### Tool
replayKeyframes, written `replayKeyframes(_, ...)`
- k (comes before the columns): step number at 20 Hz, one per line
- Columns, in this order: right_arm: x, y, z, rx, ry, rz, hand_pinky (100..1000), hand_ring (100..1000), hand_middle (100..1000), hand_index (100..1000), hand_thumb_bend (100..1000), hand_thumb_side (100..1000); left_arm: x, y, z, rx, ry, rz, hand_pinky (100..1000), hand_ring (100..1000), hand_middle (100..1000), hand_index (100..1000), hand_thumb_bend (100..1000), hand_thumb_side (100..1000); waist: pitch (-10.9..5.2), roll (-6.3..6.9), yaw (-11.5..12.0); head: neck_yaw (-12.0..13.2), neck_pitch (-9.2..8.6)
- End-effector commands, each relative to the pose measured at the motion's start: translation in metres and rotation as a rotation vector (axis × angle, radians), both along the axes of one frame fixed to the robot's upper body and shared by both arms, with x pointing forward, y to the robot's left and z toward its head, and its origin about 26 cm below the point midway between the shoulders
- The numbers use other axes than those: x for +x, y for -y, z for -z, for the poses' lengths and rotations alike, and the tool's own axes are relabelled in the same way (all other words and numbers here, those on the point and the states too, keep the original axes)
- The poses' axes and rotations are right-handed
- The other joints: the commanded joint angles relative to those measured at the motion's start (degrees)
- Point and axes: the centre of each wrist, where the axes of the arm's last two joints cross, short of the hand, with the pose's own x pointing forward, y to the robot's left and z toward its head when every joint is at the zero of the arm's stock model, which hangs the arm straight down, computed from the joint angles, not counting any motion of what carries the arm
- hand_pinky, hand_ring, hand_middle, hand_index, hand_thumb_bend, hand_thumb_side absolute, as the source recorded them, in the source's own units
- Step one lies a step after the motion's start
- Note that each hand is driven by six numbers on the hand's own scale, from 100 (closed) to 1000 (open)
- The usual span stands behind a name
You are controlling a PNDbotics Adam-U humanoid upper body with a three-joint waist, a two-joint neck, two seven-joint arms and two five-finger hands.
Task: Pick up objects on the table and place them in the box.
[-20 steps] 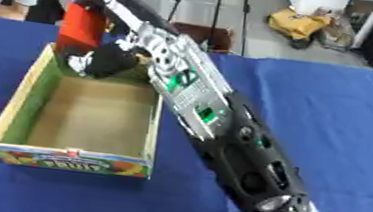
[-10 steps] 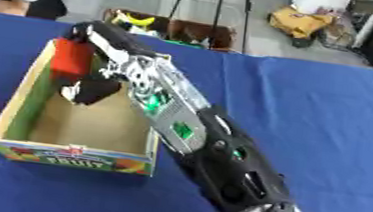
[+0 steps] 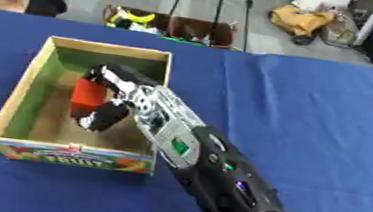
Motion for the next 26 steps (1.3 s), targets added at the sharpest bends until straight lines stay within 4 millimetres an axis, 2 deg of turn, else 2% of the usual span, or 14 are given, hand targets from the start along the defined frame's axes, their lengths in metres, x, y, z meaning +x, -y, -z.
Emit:
replayKeyframes(1, 0.001, -0.003, -0.002, 0.013, -0.010, -0.001, 720, 873, 447, 471, 100, 100, -0.003, -0.001, -0.007, -0.003, 0.028, -0.005, 484, 584, 565, 693, 100, 1000, -1.10, 0.31, 0.2, -0.2, -0.29)
replayKeyframes(4, 0.004, -0.002, 0.003, -0.002, -0.024, 0.003, 728, 893, 491, 523, 100, 100, -0.003, -0.001, -0.007, -0.003, 0.028, -0.005, 485, 583, 563, 697, 100, 1000, -1.09, 0.30, 0.1, -0.3, -0.13)
replayKeyframes(6, 0.005, -0.002, 0.005, -0.017, -0.032, -0.006, 743, 918, 557, 599, 100, 100, -0.003, -0.001, -0.008, -0.006, 0.032, -0.004, 485, 585, 564, 698, 100, 1000, -1.09, 0.32, 0.0, -0.4, 0.00)
replayKeyframes(7, 0.005, -0.002, 0.004, -0.024, -0.032, -0.013, 766, 947, 644, 693, 141, 302, -0.003, -0.001, -0.008, -0.007, 0.033, -0.003, 485, 585, 565, 699, 100, 1000, -1.07, 0.32, -0.1, -0.4, 0.05)
replayKeyframes(8, 0.005, -0.001, 0.004, -0.032, -0.031, -0.022, 772, 954, 664, 710, 187, 356, -0.003, -0.001, -0.008, -0.009, 0.033, -0.004, 485, 585, 565, 699, 100, 1000, -1.04, 0.33, -0.1, -0.5, 0.10)
replayKeyframes(9, 0.005, 0.000, 0.003, -0.040, -0.029, -0.029, 786, 975, 726, 759, 338, 497, -0.003, -0.001, -0.007, -0.010, 0.033, -0.004, 485, 585, 565, 699, 100, 1000, -1.02, 0.34, -0.1, -0.5, 0.16)
replayKeyframes(10, 0.006, 0.000, 0.003, -0.049, -0.024, -0.032, 799, 992, 761, 787, 462, 585, -0.003, -0.001, -0.007, -0.011, 0.033, -0.005, 485, 585, 565, 699, 100, 1000, -1.00, 0.35, -0.2, -0.5, 0.22)
replayKeyframes(11, 0.006, 0.002, 0.002, -0.058, -0.018, -0.030, 823, 1000, 812, 836, 660, 707, -0.003, -0.001, -0.007, -0.012, 0.033, -0.005, 485, 585, 566, 699, 100, 1000, -0.99, 0.37, -0.2, -0.5, 0.26)
replayKeyframes(13, 0.007, 0.004, -0.001, -0.076, 0.000, -0.010, 853, 1000, 844, 877, 798, 797, -0.003, -0.001, -0.007, -0.012, 0.032, -0.006, 485, 585, 566, 699, 100, 1000, -0.99, 0.44, -0.2, -0.5, 0.30)
replayKeyframes(15, 0.008, 0.007, -0.005, -0.091, 0.023, 0.017, 868, 1000, 863, 892, 867, 782, -0.003, -0.001, -0.007, -0.012, 0.031, -0.007, 485, 585, 566, 699, 100, 1000, -1.03, 0.49, -0.3, -0.5, 0.37)
replayKeyframes(18, 0.007, 0.011, -0.016, -0.100, 0.080, 0.064, 886, 1000, 886, 907, 914, 793, -0.003, -0.002, -0.006, -0.011, 0.028, -0.007, 485, 586, 566, 699, 100, 1000, -1.17, 0.56, -0.4, -0.5, 0.47)
replayKeyframes(21, 0.004, 0.016, -0.029, -0.089, 0.123, 0.085, 884, 1000, 873, 897, 890, 794, -0.003, -0.002, -0.006, -0.011, 0.025, -0.010, 485, 586, 566, 699, 100, 1000, -1.35, 0.65, -0.6, -0.5, 0.58)
replayKeyframes(23, -0.001, 0.022, -0.045, -0.068, 0.188, 0.095, 880, 1000, 871, 895, 815, 857, -0.003, -0.003, -0.005, -0.011, 0.022, -0.014, 485, 586, 566, 699, 100, 1000, -1.50, 0.68, -0.8, -0.3, 0.82)
replayKeyframes(26, -0.015, 0.040, -0.075, -0.036, 0.352, 0.117, 859, 1000, 870, 884, 668, 999, -0.003, -0.005, -0.004, -0.009, 0.019, -0.024, 484, 586, 566, 699, 100, 1000, -1.45, 0.74, -1.5, 0.4, 1.21)
